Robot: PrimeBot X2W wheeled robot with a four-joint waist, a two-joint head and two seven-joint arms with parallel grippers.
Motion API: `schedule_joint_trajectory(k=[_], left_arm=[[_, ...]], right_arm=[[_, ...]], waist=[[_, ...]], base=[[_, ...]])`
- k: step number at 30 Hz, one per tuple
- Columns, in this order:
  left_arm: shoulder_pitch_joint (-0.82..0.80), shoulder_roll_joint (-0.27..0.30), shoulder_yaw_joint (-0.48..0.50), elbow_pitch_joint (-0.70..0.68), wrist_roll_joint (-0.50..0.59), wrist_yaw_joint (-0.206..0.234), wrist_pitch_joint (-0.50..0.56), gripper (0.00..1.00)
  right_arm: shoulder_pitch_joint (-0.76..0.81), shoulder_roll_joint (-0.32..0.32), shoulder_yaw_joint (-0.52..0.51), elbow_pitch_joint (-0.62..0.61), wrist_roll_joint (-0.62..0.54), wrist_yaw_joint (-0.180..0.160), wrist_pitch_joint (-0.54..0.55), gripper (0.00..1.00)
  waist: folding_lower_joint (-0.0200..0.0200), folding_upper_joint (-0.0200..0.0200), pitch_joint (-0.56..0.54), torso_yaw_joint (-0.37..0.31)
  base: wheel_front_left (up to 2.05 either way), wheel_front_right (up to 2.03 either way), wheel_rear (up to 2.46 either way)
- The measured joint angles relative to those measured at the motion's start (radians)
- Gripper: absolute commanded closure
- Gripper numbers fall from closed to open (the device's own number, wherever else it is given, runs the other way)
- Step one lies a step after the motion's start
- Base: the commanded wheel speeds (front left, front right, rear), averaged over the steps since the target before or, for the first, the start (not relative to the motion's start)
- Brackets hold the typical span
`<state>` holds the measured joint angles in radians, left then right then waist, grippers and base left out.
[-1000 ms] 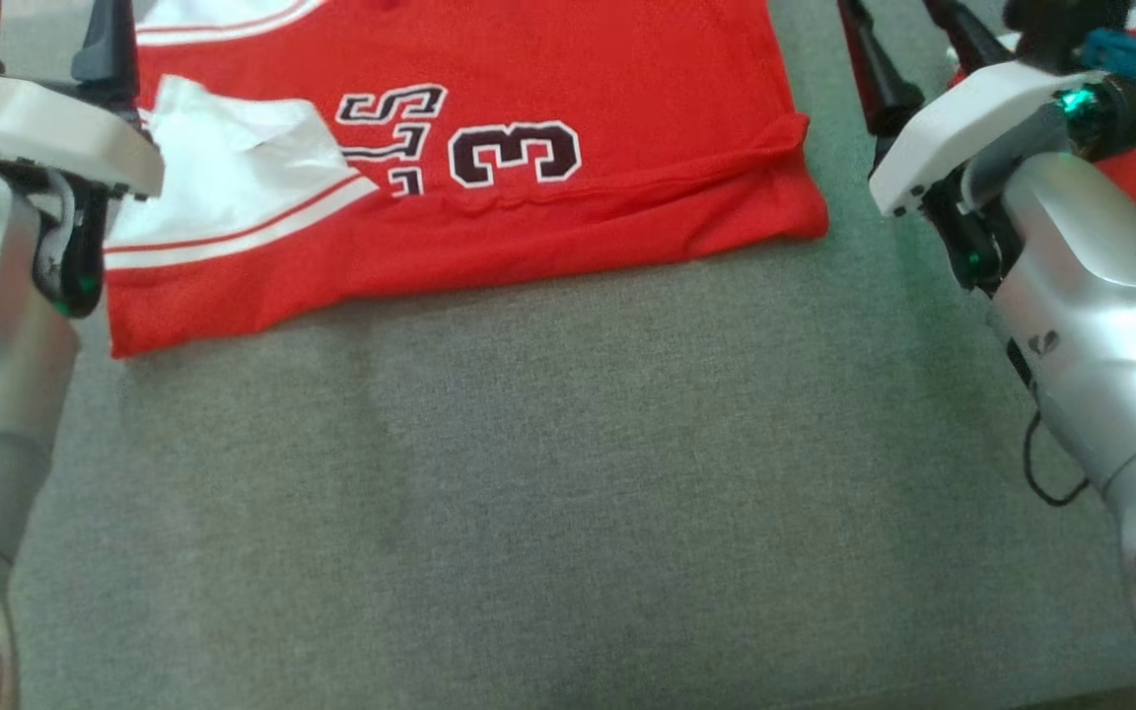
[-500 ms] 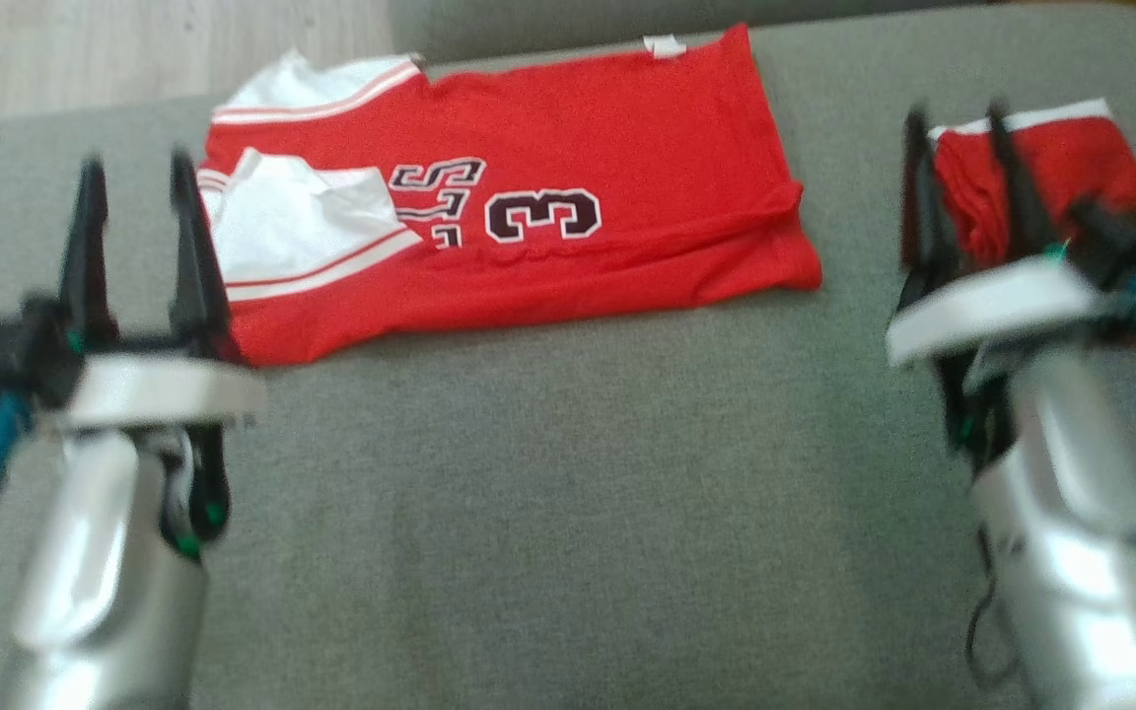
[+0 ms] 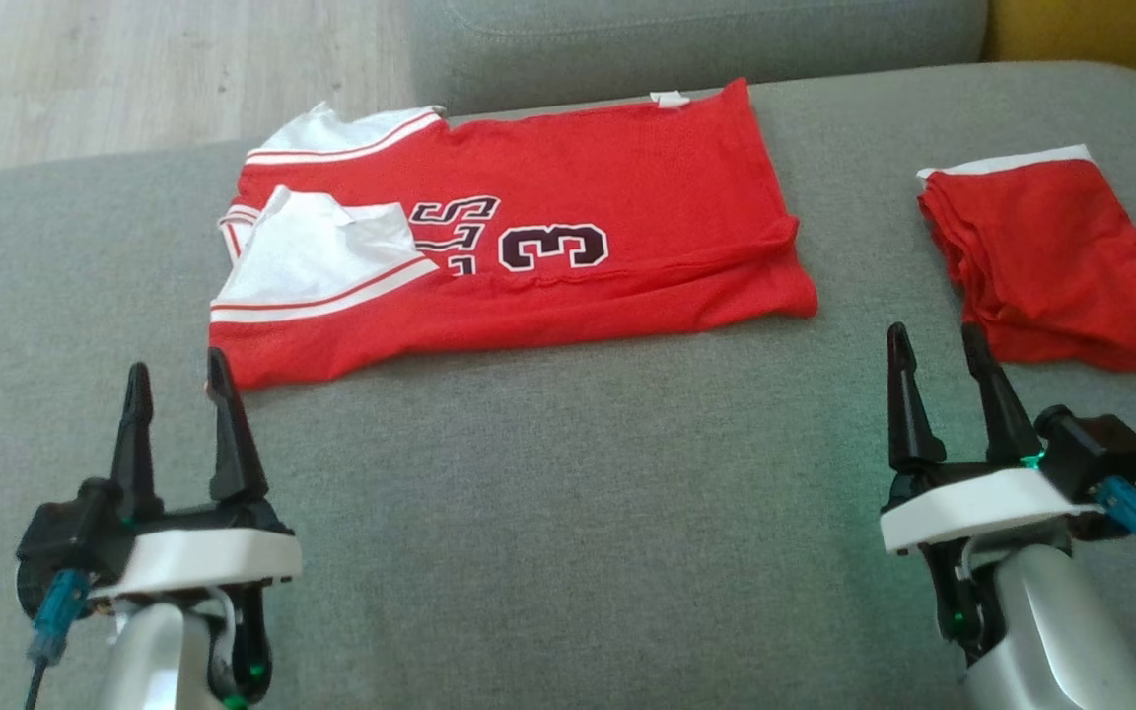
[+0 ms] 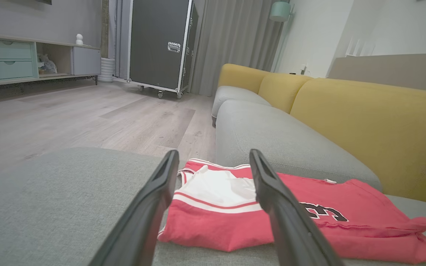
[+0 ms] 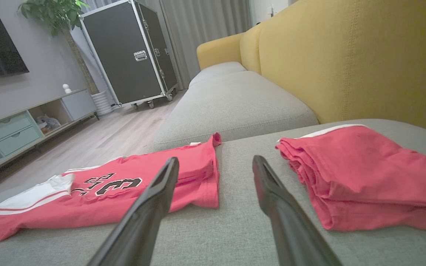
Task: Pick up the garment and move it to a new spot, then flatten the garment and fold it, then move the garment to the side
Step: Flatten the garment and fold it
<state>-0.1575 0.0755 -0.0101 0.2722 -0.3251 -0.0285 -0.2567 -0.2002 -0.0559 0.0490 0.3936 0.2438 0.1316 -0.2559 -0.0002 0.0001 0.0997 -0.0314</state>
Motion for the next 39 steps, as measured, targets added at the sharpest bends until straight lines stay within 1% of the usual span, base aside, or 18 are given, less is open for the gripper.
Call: schedule_joint_trajectory(k=[2, 5, 7, 10, 12, 15, 21, 25, 31, 32, 33, 34, 35, 39], left_arm=[[-0.003, -0.004, 0.013, 0.0, 0.015, -0.014, 0.0, 0.0], [-0.011, -0.01, 0.02, 0.015, 0.045, -0.017, 0.0, 0.0], [-0.026, -0.012, 0.028, 0.044, 0.058, -0.025, 0.0, 0.0], [-0.063, -0.008, 0.033, 0.11, 0.081, -0.024, 0.0, 0.0], [-0.097, -0.002, 0.034, 0.172, 0.09, -0.019, 0.001, 0.0], [-0.154, 0.017, 0.038, 0.26, 0.091, -0.002, 0.031, 0.0], [-0.277, 0.079, 0.053, 0.421, 0.1, 0.039, 0.099, 0.0], [-0.325, 0.113, 0.052, 0.523, 0.12, 0.043, 0.144, 0.0], [-0.388, 0.126, 0.046, 0.621, 0.119, 0.047, 0.173, 0.0], [-0.4, 0.128, 0.044, 0.635, 0.119, 0.046, 0.184, 0.36], [-0.411, 0.128, 0.044, 0.647, 0.119, 0.045, 0.192, 0.84], [-0.417, 0.128, 0.041, 0.657, 0.119, 0.037, 0.194, 0.84], [-0.42, 0.127, 0.039, 0.662, 0.119, 0.031, 0.193, 1.0], [-0.419, 0.112, 0.038, 0.67, 0.113, 0.024, 0.133, 1.0]], right_arm=[[0.001, 0.001, 0.008, -0.013, 0.004, 0.0, 0.0, 0.0], [-0.008, 0.001, 0.019, -0.026, 0.012, 0.0, 0.0, 0.0], [-0.019, 0.001, 0.023, -0.03, 0.016, 0.0, 0.0, 0.0], [-0.031, 0.001, 0.028, -0.042, 0.026, 0.0, 0.0, 0.0], [-0.039, 0.001, 0.032, -0.047, 0.031, 0.0, 0.0, 0.0], [-0.04, 0.001, 0.043, -0.047, 0.038, 0.0, 0.0, 0.0], [-0.061, 0.001, 0.059, -0.062, 0.051, 0.0, 0.0, 0.0], [-0.082, 0.001, 0.072, -0.078, 0.057, 0.0, 0.0, 0.0], [-0.082, 0.001, 0.068, -0.082, 0.068, 0.0, 0.0, 0.0], [-0.082, 0.001, 0.068, -0.082, 0.068, 0.0, 0.0, 0.0], [-0.082, 0.001, 0.069, -0.082, 0.068, 0.0, 0.0, 0.0], [-0.083, 0.001, 0.069, -0.082, 0.068, 0.0, 0.0, 0.0], [-0.083, 0.001, 0.069, -0.082, 0.068, 0.0, 0.0, 0.0], [-0.083, 0.001, 0.062, -0.068, 0.064, 0.0, 0.0, 0.0]], waist=[[0.0001, 0.0, 0.008, -0.004], [0.0001, 0.0, 0.021, -0.012], [0.0002, 0.0, 0.03, -0.019], [0.0002, 0.0, 0.049, -0.027], [0.0002, 0.0, 0.063, -0.032], [0.0002, 0.0, 0.087, -0.039], [0.0004, 0.0, 0.14, -0.059], [0.0004, 0.0, 0.168, -0.078], [0.0002, 0.0, 0.189, -0.097], [0.0003, 0.0, 0.19, -0.098], [0.0003, 0.0, 0.19, -0.099], [0.0003, 0.0, 0.188, -0.099], [0.0002, 0.0, 0.186, -0.099], [0.0002, 0.0, 0.176, -0.091]], base=[[0.0, 0.0, 0.0], [0.0, 0.0, 0.0], [0.0, 0.0, 0.0], [0.0, 0.0, 0.0], [0.0, 0.0, 0.0], [0.0, 0.0, 0.0], [0.0, 0.0, 0.0], [0.0, 0.0, 0.0], [0.0, 0.0, 0.0], [0.0, 0.0, 0.0], [0.0, 0.0, 0.0], [0.0, 0.0, 0.0], [0.0, 0.0, 0.0], [0.0, 0.0, 0.0]])
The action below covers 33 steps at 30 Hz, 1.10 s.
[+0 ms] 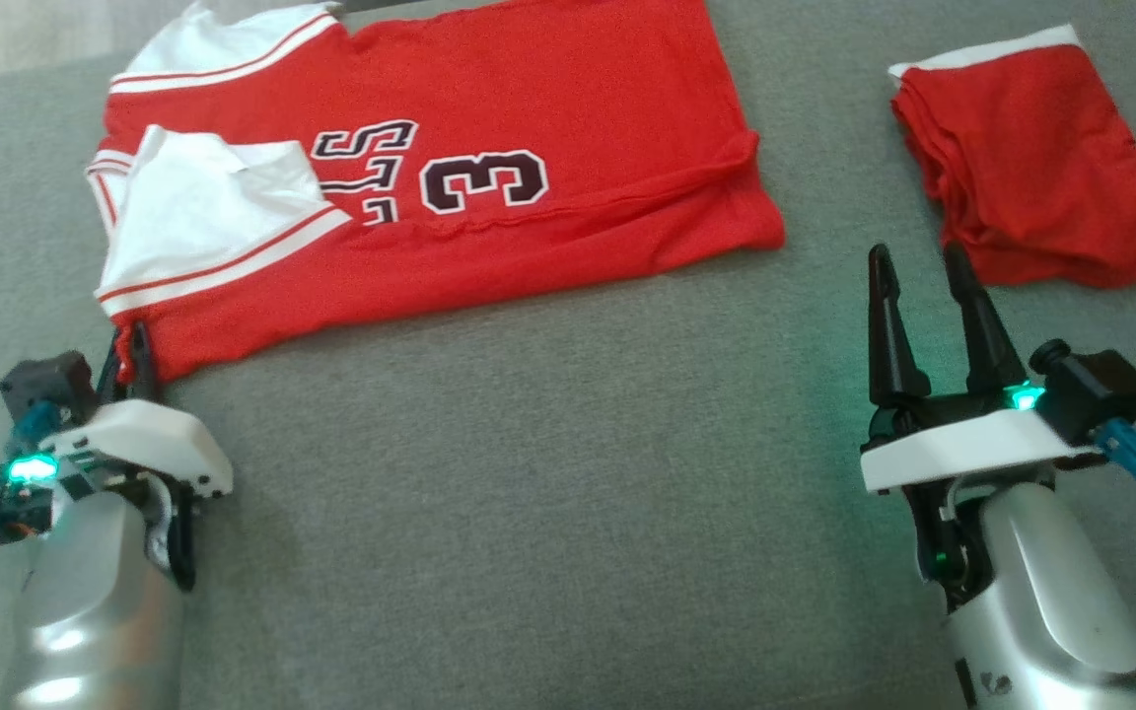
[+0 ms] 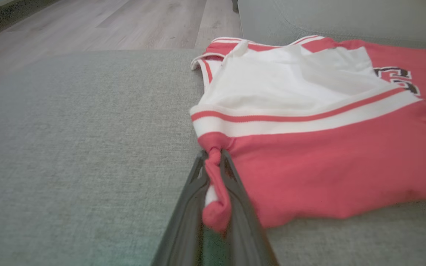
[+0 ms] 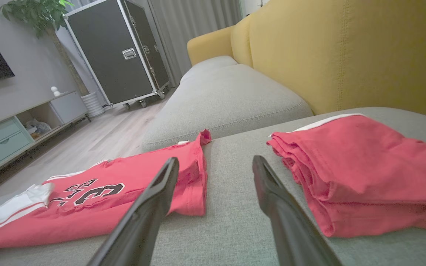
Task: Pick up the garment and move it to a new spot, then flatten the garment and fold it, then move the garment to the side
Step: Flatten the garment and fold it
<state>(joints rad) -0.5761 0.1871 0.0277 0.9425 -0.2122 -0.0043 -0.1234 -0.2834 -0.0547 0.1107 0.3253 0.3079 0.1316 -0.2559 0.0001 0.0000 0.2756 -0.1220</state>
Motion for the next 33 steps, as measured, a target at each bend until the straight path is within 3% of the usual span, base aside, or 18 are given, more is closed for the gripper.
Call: schedule_joint_trajectory(k=[8, 16, 25, 28, 29, 30, 31, 33], left_arm=[[0.01, -0.037, -0.023, -0.103, -0.01, -0.042, -0.117, 1.0], [0.046, -0.066, -0.072, -0.268, 0.012, -0.062, -0.126, 1.0], [0.073, -0.084, -0.116, -0.374, 0.03, -0.068, -0.126, 1.0], [0.074, -0.086, -0.119, -0.378, 0.03, -0.068, -0.126, 1.0], [0.075, -0.087, -0.119, -0.379, 0.03, -0.068, -0.126, 1.0], [0.077, -0.087, -0.119, -0.379, 0.03, -0.068, -0.126, 1.0], [0.08, -0.087, -0.119, -0.38, 0.03, -0.068, -0.126, 1.0], [0.09, -0.086, -0.118, -0.378, 0.03, -0.067, -0.126, 1.0]], right_arm=[[-0.088, 0.0, -0.044, 0.175, -0.057, 0.0, 0.037, 0.0], [-0.295, -0.001, -0.06, 0.444, -0.031, 0.0, 0.16, 0.0], [-0.497, -0.012, -0.029, 0.814, -0.039, 0.0, 0.224, 0.0], [-0.527, -0.015, 0.0, 0.85, -0.036, 0.0, 0.227, 0.0], [-0.535, -0.016, 0.017, 0.862, -0.036, 0.0, 0.227, 0.24], [-0.541, -0.016, 0.033, 0.872, -0.036, 0.0, 0.226, 0.73], [-0.547, -0.016, 0.048, 0.881, -0.036, 0.0, 0.221, 1.0], [-0.551, -0.017, 0.068, 0.893, -0.043, 0.0, 0.201, 1.0]], waist=[[0.0, 0.0, -0.024, 0.056], [0.0, 0.0, -0.026, 0.119], [-0.0001, 0.0, -0.006, 0.167], [0.0, 0.0, -0.005, 0.174], [0.0, 0.0, -0.004, 0.175], [-0.0001, 0.0, -0.004, 0.175], [-0.0001, 0.0, -0.005, 0.175], [0.0, 0.0, -0.006, 0.172]], base=[[0.0, 0.0, 0.0], [0.0, 0.0, 0.0], [0.0, 0.0, 0.0], [0.0, 0.0, 0.0], [0.0, 0.0, 0.0], [0.0, 0.0, 0.0], [0.0, 0.0, 0.0], [0.0, 0.0, 0.0]])
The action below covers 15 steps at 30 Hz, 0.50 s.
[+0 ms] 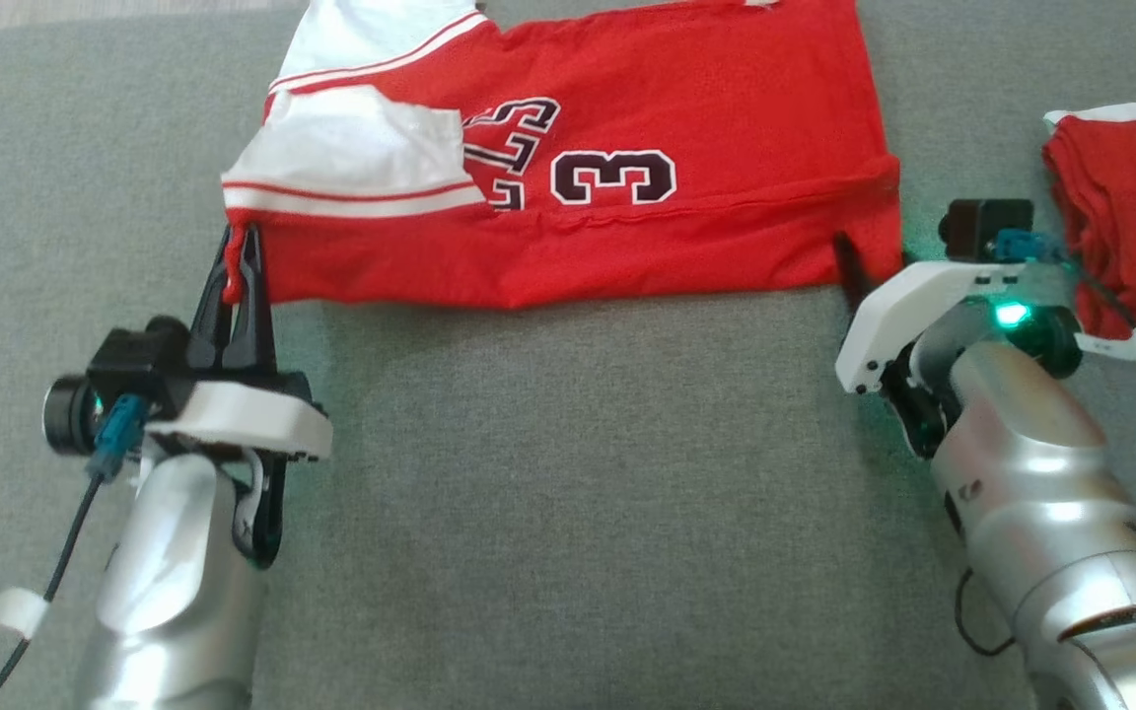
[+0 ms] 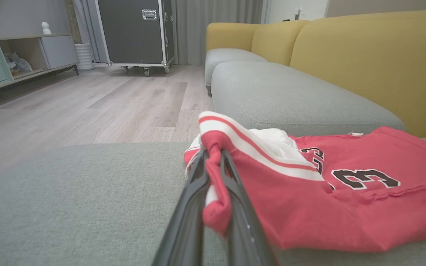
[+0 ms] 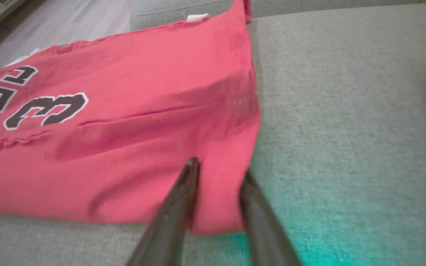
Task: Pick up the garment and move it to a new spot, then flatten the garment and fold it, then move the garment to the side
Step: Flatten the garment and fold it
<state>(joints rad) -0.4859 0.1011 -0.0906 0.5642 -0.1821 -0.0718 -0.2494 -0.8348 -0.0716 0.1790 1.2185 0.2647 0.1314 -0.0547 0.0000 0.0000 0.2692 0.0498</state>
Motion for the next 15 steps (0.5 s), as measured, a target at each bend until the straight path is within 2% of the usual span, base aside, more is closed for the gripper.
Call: schedule_joint_trajectory(k=[7, 15], left_arm=[[0.025, 0.014, 0.013, 0.029, 0.0, 0.003, 0.0, 1.0], [0.098, 0.029, 0.023, 0.073, -0.004, 0.011, 0.0, 1.0]], right_arm=[[0.005, 0.008, -0.011, 0.048, -0.02, 0.0, -0.098, 1.0], [0.072, 0.013, -0.05, 0.061, 0.04, 0.0, -0.165, 1.0]], waist=[[0.0, 0.0, -0.022, -0.029], [-0.0001, 0.0, -0.089, -0.069]], base=[[0.0, 0.0, 0.0], [0.0, 0.0, 0.0]])
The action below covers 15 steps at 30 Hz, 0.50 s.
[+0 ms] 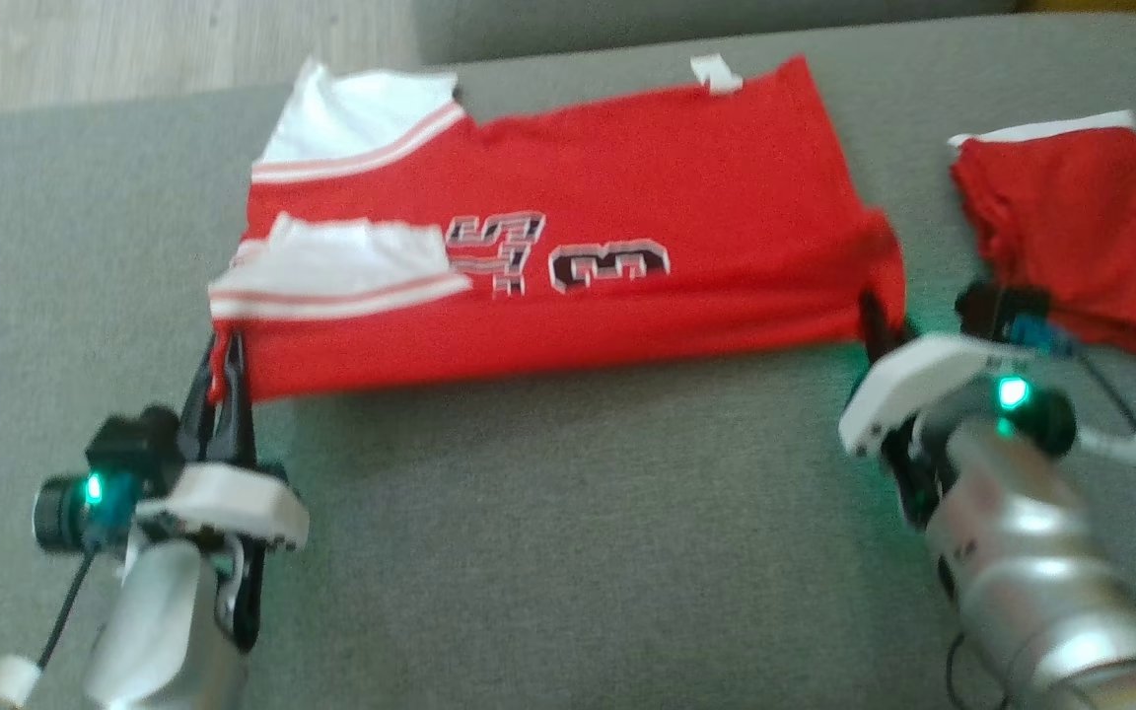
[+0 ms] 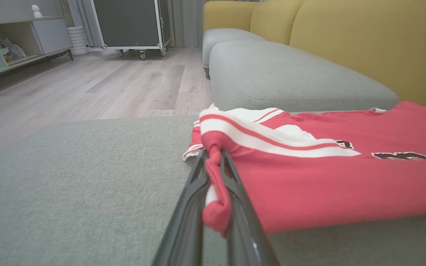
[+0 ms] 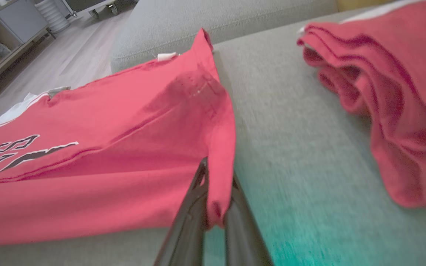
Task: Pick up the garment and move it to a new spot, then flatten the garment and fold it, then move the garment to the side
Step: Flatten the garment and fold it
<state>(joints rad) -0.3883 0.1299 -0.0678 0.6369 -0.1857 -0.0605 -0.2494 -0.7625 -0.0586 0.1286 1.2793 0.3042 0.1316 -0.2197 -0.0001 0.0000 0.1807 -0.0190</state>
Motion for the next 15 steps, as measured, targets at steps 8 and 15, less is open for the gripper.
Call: schedule_joint_trajectory(k=[8, 15], left_arm=[[0.111, 0.017, 0.002, 0.025, -0.019, 0.002, 0.034, 1.0], [0.215, 0.021, 0.002, -0.012, -0.037, 0.009, 0.062, 1.0]], right_arm=[[0.124, 0.01, 0.087, -0.019, 0.087, 0.0, -0.003, 1.0], [0.196, 0.01, 0.13, -0.059, 0.131, 0.0, 0.013, 1.0]], waist=[[-0.0001, 0.0, -0.083, -0.039], [-0.0002, 0.0, -0.141, -0.072]], base=[[0.0, 0.0, 0.0], [0.0, 0.0, 0.0]])
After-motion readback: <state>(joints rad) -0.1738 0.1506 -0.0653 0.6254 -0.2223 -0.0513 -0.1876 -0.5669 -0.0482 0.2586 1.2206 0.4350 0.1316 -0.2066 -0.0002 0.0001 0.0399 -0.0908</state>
